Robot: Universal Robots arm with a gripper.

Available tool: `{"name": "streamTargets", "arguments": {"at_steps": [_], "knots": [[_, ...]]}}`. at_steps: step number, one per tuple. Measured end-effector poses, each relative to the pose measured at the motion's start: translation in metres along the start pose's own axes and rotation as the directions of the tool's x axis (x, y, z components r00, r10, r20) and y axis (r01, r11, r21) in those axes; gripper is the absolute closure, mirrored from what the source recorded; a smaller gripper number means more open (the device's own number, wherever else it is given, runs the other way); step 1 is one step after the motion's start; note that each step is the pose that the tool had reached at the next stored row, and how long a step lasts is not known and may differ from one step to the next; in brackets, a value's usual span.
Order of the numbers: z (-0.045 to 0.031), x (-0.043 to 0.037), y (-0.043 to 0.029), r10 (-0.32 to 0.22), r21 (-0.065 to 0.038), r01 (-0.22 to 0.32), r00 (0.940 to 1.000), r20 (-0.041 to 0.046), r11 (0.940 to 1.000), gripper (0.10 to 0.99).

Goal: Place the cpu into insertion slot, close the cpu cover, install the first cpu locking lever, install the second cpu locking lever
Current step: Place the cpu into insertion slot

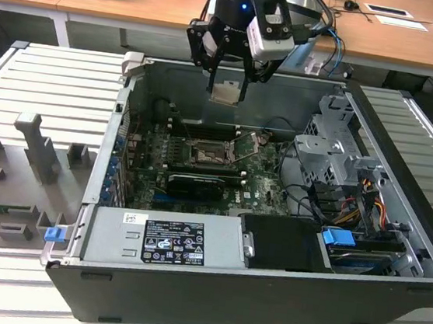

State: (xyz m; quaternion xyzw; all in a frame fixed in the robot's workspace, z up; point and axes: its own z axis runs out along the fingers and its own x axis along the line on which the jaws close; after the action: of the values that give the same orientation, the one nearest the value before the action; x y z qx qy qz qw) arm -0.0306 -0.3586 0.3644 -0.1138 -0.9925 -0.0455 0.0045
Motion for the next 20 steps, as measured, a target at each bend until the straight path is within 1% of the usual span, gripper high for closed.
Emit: {"name": "streamTargets", "arguments": {"at_steps": [2,4,6,9,10,18,20], "knots": [[0.0004,0.0000,0.0000,0.049,-0.001,-0.049,0.9988,0.0043,0.9988,0.561],[0.0007,0.0000,0.0000,0.076,-0.002,-0.076,0.9971,0.0067,0.9971,0.561],[0.0010,0.0000,-0.0001,0.107,-0.003,-0.107,0.9942,0.0095,0.9943,0.561],[0.0025,-0.0001,-0.0002,0.165,-0.005,-0.165,0.9862,0.0146,0.9863,0.561],[0.0042,-0.0001,-0.0004,0.175,-0.005,-0.175,0.9845,0.0154,0.9846,0.561],[0.0082,-0.0002,-0.0007,0.178,-0.004,-0.178,0.9839,0.0160,0.9840,0.561],[0.0089,-0.0002,-0.0008,0.205,-0.004,-0.205,0.9785,0.0185,0.9787,0.561]]}}
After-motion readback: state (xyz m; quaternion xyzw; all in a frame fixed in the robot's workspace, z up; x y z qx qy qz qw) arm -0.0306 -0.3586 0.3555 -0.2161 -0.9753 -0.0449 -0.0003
